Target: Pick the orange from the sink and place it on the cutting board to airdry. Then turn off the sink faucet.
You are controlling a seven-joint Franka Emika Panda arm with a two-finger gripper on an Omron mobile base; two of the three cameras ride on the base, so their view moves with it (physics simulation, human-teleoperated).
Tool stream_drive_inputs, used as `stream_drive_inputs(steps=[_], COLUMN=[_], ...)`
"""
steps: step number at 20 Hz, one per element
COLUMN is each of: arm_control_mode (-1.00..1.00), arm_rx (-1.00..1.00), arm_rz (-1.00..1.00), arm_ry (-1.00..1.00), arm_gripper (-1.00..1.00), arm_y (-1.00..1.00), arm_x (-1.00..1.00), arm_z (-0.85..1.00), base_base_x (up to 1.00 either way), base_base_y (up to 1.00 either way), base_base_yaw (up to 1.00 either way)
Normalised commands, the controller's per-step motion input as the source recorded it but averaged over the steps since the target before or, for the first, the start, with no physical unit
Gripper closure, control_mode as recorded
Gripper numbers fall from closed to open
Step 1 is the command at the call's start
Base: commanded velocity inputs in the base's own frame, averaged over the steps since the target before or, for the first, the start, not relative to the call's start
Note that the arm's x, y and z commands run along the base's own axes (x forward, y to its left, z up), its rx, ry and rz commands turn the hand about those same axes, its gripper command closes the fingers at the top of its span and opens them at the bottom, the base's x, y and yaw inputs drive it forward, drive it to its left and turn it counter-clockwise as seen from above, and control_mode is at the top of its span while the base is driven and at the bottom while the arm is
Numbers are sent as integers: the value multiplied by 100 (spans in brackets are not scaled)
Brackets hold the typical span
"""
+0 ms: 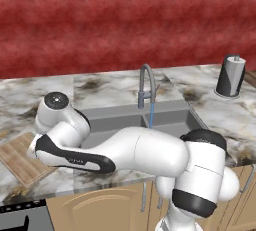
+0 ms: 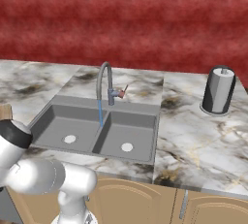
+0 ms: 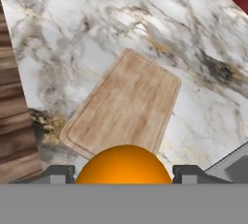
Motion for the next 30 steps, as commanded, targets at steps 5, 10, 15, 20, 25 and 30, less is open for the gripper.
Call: stream_drive_inputs(steps=[5, 10, 15, 20, 25, 30], arm_control_mode=[-100, -100, -100, -100, -100, -100], arm_rx=[0, 0, 0, 0, 0, 0], arm_rz=[-7, -4, -5, -5, -5, -5], arm_ry=[6, 9, 7, 2, 0, 0], arm_gripper=[100, 100, 100, 100, 100, 100], arm_y=[12, 9, 11, 21, 28, 15], arm_x=[18, 30, 25, 12, 3, 6], arm_z=[-17, -19, -16, -10, -2, -10], base_base_x=[0, 0, 0, 0, 0, 0], base_base_y=[0, 0, 0, 0, 0, 0], base_base_yaw=[0, 0, 0, 0, 0, 0])
